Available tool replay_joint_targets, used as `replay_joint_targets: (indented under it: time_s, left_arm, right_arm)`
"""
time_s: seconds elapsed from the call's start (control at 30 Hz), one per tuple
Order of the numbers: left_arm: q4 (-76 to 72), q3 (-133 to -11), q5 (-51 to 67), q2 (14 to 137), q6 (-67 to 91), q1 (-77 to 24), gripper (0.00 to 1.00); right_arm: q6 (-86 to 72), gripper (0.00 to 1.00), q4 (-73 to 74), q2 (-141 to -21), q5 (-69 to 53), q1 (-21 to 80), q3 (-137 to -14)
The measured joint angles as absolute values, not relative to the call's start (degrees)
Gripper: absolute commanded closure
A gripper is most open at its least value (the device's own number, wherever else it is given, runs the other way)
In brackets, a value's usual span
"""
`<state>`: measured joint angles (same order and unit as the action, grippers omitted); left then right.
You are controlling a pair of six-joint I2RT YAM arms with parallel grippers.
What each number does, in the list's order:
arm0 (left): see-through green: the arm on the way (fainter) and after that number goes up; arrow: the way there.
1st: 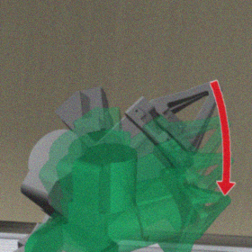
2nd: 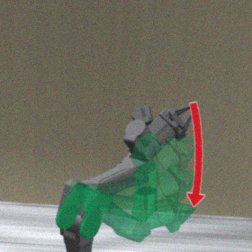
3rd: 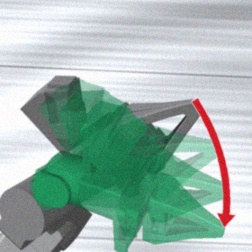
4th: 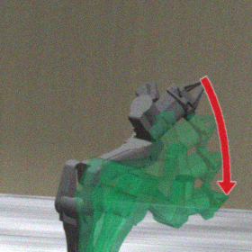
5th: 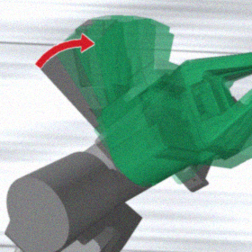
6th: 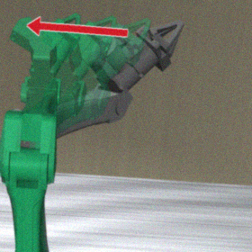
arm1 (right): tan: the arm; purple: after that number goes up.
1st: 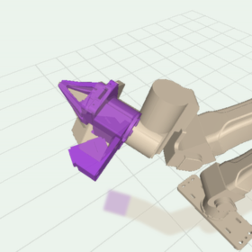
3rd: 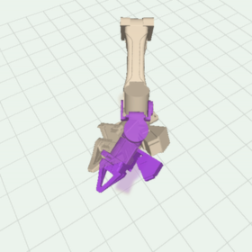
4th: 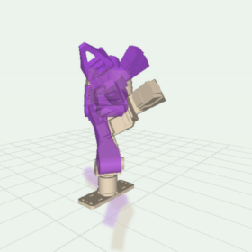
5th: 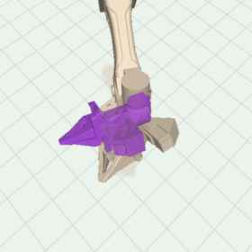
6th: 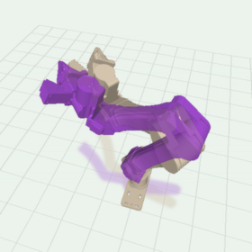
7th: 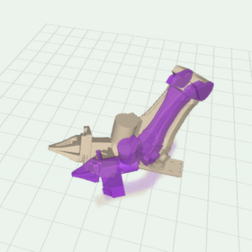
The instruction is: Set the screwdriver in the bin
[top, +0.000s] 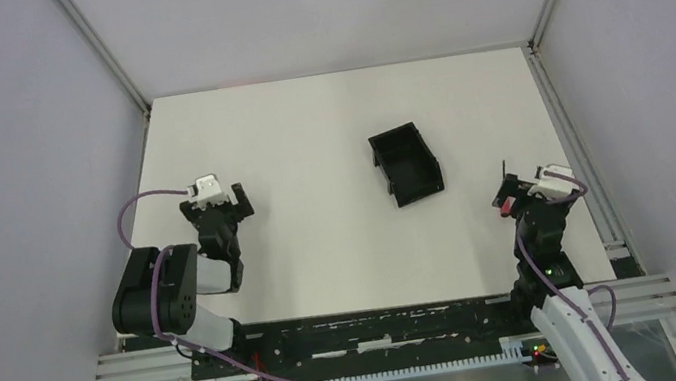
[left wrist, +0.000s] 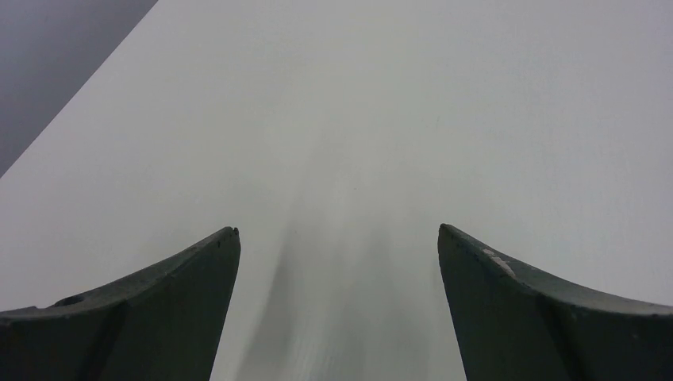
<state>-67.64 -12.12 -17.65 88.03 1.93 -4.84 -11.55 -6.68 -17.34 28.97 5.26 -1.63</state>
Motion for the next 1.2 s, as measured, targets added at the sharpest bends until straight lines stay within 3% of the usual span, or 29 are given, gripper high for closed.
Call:
replay_joint_targets:
  time_s: [0.17, 0.33, 0.43, 0.6, 0.8, 0.87, 0.9, 1.0, 1.07, 1.2]
  left_arm:
    - [-67.6, -12.1, -17.6, 88.0, 1.9, -4.8, 0.0]
    - [-67.6, -12.1, -17.6, 88.0, 1.9, -4.8, 0.0]
    - [-67.6, -12.1, -17.6, 88.0, 1.9, -4.9, 0.0]
    - [-67.6, -12.1, -17.6, 88.0, 1.9, -4.8, 0.0]
    - [-67.6, -12.1, -17.6, 88.0, 1.9, -4.8, 0.0]
    - [-67.6, -12.1, -17.6, 88.0, 1.9, -4.8, 0.0]
    - [-67.6, -12.1, -17.6, 88.0, 1.9, -4.8, 0.0]
    - [-67.6, -12.1, -17.6, 88.0, 1.9, -4.9, 0.0]
    - [-67.6, -12.1, -17.7, 88.0, 1.9, -4.9, 0.0]
    - [-67.6, -12.1, -17.6, 88.0, 1.9, -4.8, 0.0]
  right_arm:
    - [-11.0, 0.02, -3.8, -28.6, 30.2, 4.9, -12.4]
    - [-8.6, 0.04, 5.8, -54.5, 23.3, -1.1, -39.4]
    - [-6.8, 0.1, 9.9, -66.9, 17.4, -3.8, -48.9]
    - [-5.0, 0.15, 17.6, -78.0, 9.0, -4.3, -48.7]
    - [-4.4, 0.23, 20.3, -83.1, 7.1, -4.3, -44.8]
    - [-4.3, 0.3, 20.3, -85.0, 7.1, -4.3, -44.2]
    - [-4.2, 0.39, 20.3, -85.9, 7.0, -4.3, -43.9]
    - [-4.3, 0.79, 19.0, -86.8, 5.9, -4.3, -43.9]
    - [-4.4, 1.0, 18.5, -87.3, 4.9, -4.4, -44.2]
    - [-3.2, 1.0, 22.1, -88.6, 4.7, -4.7, -46.9]
